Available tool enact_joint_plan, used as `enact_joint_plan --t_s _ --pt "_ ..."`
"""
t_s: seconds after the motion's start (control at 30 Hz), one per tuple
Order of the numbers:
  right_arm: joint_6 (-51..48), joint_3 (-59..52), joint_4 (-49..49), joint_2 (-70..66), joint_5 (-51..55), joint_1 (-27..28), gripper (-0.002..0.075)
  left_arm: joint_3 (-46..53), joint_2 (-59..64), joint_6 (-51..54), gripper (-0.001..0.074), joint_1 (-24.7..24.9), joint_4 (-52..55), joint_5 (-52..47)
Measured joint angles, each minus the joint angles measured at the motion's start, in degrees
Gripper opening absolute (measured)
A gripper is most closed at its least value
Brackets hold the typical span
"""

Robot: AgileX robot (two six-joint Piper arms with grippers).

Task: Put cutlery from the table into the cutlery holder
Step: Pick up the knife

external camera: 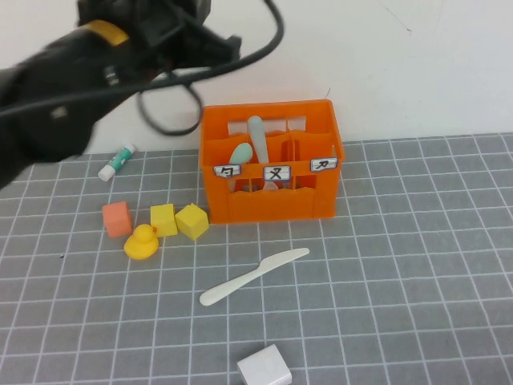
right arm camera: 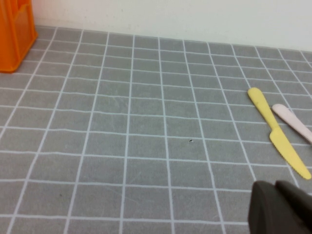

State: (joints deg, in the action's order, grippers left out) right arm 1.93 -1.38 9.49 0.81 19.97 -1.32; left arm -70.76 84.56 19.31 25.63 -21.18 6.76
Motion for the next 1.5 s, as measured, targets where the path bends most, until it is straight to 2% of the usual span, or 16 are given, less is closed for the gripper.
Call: enact_joint_plan --t_s 0.13,0.47,0.93,1.07,1.27,1.5 --pt "0.0 0.0 0.0 0.0 0.0 0.0 -0.0003 7.45 -10.11 1.39 0.0004 0.0 0.2 -5.25" --pt "0.0 0.0 0.0 0.0 0.0 0.0 -0.0003 26.54 -29.51 2.29 0.0 0.0 0.2 -6.09" --pt "0.0 0.0 0.0 0.0 0.0 0.0 -0.0003 36.61 -33.11 3.07 -0.0001 0.0 0.2 -7.56" --pt "0.0 0.0 0.0 0.0 0.0 0.0 -0.0003 42.57 -37.38 2.47 -0.0001 -0.64 0.45 -4.6" --pt "0.0 0.0 0.0 0.0 0.03 0.0 -0.0003 57.47 -48.4 -2.78 -0.0001 -5.26 0.45 4.67" --pt "0.0 0.0 0.0 0.0 0.03 0.0 -0.0003 68.46 -64.67 -10.94 -0.0001 -15.61 0.92 2.68"
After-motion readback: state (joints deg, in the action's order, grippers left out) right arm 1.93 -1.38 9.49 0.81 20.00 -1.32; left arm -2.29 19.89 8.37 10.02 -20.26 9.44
